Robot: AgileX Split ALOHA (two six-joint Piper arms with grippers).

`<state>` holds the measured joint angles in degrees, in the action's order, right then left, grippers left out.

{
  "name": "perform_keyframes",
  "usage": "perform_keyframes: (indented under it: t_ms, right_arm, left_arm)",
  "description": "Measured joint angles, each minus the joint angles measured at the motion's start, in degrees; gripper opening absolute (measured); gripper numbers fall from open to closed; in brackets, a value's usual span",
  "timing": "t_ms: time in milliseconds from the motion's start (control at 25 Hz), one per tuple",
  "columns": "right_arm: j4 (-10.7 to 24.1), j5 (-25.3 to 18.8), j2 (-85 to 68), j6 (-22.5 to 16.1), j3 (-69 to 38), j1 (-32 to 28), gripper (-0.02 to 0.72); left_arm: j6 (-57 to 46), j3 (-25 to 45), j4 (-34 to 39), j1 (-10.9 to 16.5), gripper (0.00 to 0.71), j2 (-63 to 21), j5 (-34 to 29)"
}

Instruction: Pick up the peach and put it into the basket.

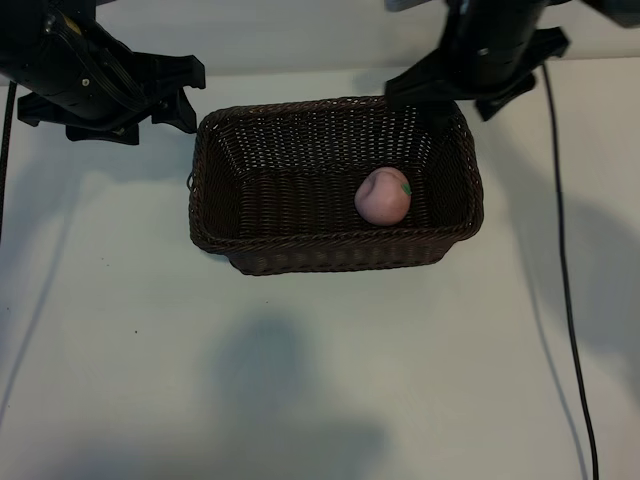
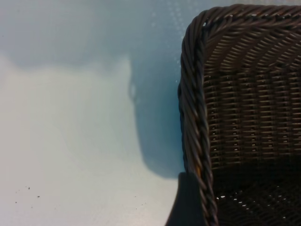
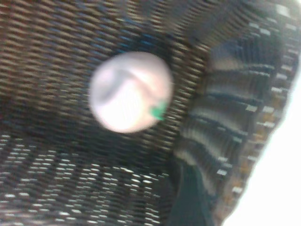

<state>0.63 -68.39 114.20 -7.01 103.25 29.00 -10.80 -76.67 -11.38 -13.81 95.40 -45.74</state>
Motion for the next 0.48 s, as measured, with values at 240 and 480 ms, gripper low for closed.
perform_keyframes:
  t_ms: [240,480]
  right_arm:
    - [0.36,-1.35,0.0,1.17,0.0,-4.2,0.547]
    - [0.37,-1.51,0.0,1.63,0.0,-6.49,0.547]
  left_arm:
    - [-0.05,0.0,0.0,0.0,0.553,0.0,0.0]
    - [-0.05,0.0,0.0,0.0,0.553,0.0,0.0]
